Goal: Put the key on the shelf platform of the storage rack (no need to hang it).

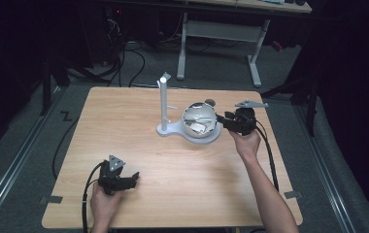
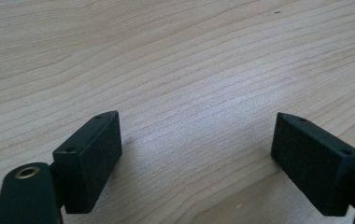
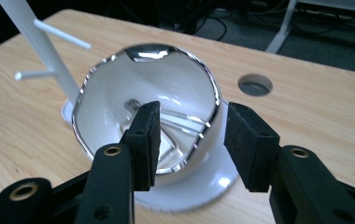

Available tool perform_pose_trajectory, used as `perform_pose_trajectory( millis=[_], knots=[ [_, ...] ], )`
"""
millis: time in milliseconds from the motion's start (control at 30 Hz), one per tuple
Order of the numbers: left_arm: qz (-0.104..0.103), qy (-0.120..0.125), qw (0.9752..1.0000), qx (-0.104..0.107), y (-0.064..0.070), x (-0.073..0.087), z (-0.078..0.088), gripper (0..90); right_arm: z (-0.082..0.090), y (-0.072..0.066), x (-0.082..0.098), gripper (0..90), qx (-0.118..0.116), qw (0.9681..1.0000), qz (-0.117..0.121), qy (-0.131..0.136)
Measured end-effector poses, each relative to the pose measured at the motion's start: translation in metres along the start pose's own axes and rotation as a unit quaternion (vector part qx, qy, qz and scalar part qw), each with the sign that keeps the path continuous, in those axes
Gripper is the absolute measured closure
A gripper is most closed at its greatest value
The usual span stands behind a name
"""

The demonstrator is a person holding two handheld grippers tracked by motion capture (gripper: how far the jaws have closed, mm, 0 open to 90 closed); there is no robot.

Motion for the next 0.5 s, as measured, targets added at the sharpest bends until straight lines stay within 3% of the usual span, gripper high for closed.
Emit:
perform_pose_trajectory(
  millis=[133, 333, 500],
  knots=[
    [0.0, 0.0, 1.0, 0.0, 0.0, 0.0, 0.0, 16.6, 0.008, 0.005, 0.005, 54.7, 0.007, 0.9999, 0.003, -0.01],
    [0.0, 0.0, 1.0, 0.0, 0.0, 0.0, 0.0, 16.6, 0.027, 0.009, 0.007, 55.0, -0.008, 0.9998, -0.014, 0.012],
    [0.0, 0.0, 1.0, 0.0, 0.0, 0.0, 0.0, 16.6, 0.042, 0.011, 0.015, 52.8, -0.008, 0.9997, -0.018, 0.015]
  ],
)
Point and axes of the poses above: each handheld gripper's, and its own axes: z roughly backward along the jaws, x roughly out of its underside, y roughly to its right, the point moved 5 cm from there along -z, roughly forward along the jaws, and after that the axes turned 14 degrees about -y, right-handed, at the moved point
